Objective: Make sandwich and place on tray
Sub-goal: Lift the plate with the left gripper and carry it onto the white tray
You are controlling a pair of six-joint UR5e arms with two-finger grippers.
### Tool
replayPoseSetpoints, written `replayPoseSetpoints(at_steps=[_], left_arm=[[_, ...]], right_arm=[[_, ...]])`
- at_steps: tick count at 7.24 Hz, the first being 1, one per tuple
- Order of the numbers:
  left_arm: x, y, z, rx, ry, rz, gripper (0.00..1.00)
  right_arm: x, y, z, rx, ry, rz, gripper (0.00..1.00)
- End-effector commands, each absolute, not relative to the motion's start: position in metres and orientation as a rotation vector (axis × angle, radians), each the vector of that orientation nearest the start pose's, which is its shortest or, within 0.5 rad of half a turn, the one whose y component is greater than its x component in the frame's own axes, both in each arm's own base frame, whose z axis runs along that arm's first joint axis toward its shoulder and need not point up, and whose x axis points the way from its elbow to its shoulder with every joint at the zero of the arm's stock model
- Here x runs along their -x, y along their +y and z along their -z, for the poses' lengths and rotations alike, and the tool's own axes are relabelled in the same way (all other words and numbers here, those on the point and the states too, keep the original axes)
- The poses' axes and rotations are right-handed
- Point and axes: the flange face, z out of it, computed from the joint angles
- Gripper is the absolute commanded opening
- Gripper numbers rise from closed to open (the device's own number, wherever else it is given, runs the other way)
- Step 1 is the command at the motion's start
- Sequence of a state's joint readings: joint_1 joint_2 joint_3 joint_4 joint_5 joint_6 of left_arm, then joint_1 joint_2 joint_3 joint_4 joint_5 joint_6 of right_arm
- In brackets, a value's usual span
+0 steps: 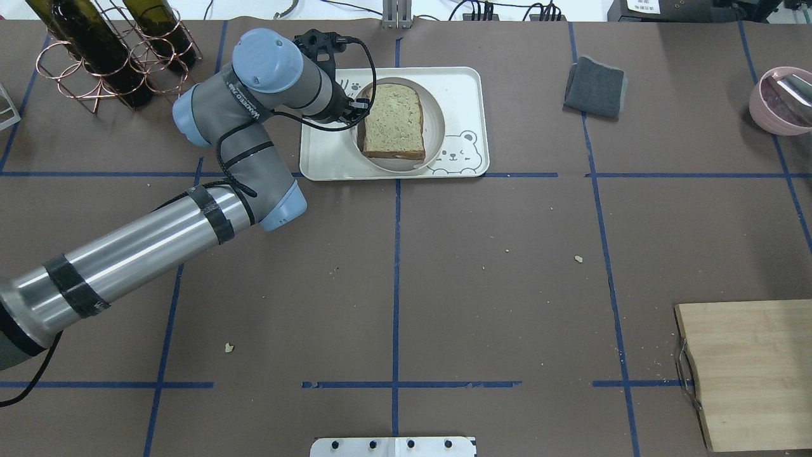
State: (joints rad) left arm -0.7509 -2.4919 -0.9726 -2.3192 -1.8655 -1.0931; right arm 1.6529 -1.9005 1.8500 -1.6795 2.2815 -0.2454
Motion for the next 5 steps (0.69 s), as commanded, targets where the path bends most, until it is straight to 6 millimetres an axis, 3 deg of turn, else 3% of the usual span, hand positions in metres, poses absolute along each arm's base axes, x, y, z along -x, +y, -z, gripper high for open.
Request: replayPoseSetpoints(at_steps=[1, 3, 4, 5], left_arm=[[-0.537, -0.657, -0.25, -0.443, 1.016, 0.038, 0.99], [-0.487, -0.672, -0.243, -0.517, 1.005, 0.015, 1.0], [-0.456, -0.659, -0.25, -0.506, 0.995, -0.019, 1.0], [-0.412, -0.637, -0.253, -0.487, 0.976, -0.07, 1.0]], right_arm=[[-0.096, -0.333, -0.675, 0.037, -0.723, 0.098, 1.0], [-0.096, -0.329, -0.678, 0.044, -0.726, 0.095, 1.0], [-0.096, -0.328, -0.678, 0.044, -0.726, 0.095, 1.0], [-0.096, -0.329, -0.678, 0.042, -0.727, 0.096, 1.0]])
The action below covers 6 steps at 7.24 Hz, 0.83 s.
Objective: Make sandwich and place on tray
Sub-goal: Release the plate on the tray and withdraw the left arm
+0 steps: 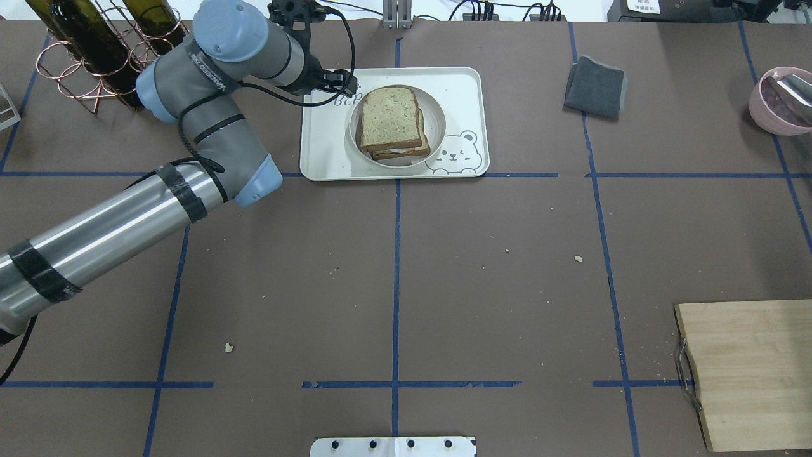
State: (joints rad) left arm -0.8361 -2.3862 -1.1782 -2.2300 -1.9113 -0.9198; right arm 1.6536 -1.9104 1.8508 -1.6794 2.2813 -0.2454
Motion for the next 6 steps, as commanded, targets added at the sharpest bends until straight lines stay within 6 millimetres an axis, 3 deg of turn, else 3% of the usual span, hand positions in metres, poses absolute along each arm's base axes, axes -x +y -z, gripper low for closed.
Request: replayPoseSetpoints(at_steps=[1, 3, 4, 5, 6], left_arm=[[-0.376, -0.599, -0.257, -0.503, 0.96, -0.153, 1.0], [-0.282, -0.531, -0.29, -0.573, 0.848, -0.318, 1.0], [-0.198, -0.515, -0.314, -0.567, 0.796, -0.274, 1.0], [-0.128, -0.517, -0.359, -0.531, 0.775, -0.351, 1.0], [-0.069, -0.515, -0.417, -0.455, 0.775, -0.401, 1.0]], right_arm=[[-0.096, -0.333, -0.674, 0.033, -0.726, 0.099, 1.0], [-0.097, -0.343, -0.665, 0.009, -0.725, 0.107, 1.0], [-0.096, -0.347, -0.66, -0.001, -0.725, 0.112, 1.0], [-0.098, -0.366, -0.645, -0.036, -0.715, 0.125, 1.0], [-0.095, -0.376, -0.638, -0.043, -0.726, 0.122, 1.0]])
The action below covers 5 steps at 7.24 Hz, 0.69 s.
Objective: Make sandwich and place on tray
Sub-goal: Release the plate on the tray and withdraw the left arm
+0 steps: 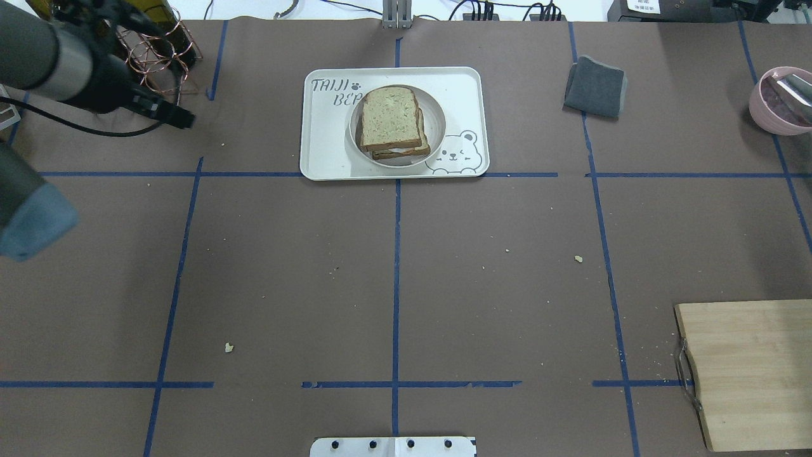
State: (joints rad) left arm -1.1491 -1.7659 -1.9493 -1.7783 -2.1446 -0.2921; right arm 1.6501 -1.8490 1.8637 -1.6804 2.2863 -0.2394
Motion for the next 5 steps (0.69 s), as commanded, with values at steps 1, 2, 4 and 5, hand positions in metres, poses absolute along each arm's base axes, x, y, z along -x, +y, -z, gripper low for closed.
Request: replayPoseSetpoints(at_steps=[1, 2, 4, 5], left_arm=[[-0.024, -0.504, -0.472, -0.401, 0.723, -0.435, 1.0], [0.003, -0.496, -0.506, -0.32, 0.706, -0.41, 1.0], [0.076, -0.462, -0.552, -0.125, 0.705, -0.188, 1.0], [0.086, -0.428, -0.581, -0.082, 0.706, -0.155, 1.0]], right_arm=[[-0.09, -0.386, -0.63, -0.05, -0.727, 0.123, 1.0], [-0.082, -0.391, -0.627, -0.036, -0.734, 0.104, 1.0], [-0.066, -0.396, -0.618, -0.021, -0.732, 0.096, 1.0], [-0.066, -0.396, -0.619, -0.021, -0.732, 0.101, 1.0]])
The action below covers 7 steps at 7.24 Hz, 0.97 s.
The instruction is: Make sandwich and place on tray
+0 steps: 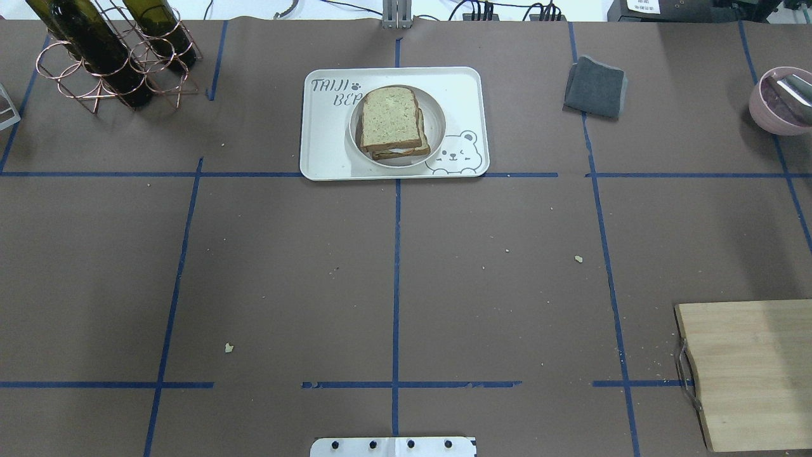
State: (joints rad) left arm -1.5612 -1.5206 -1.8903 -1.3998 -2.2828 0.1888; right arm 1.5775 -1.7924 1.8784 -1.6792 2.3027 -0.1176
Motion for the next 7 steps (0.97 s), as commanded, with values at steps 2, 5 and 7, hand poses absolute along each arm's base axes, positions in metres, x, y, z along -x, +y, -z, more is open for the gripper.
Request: replayPoseSetpoints(at_steps=[2, 5, 7], left_arm=[[0.085, -0.407, -0.602, -0.049, 0.716, -0.17, 1.0], [0.084, -0.371, -0.627, -0.069, 0.724, -0.226, 1.0], [0.085, -0.377, -0.631, -0.055, 0.716, -0.221, 1.0]], right_arm=[[-0.066, -0.394, -0.621, -0.021, -0.731, 0.106, 1.0], [-0.066, -0.394, -0.621, -0.021, -0.731, 0.107, 1.0], [-0.066, -0.394, -0.621, -0.022, -0.729, 0.109, 1.0]])
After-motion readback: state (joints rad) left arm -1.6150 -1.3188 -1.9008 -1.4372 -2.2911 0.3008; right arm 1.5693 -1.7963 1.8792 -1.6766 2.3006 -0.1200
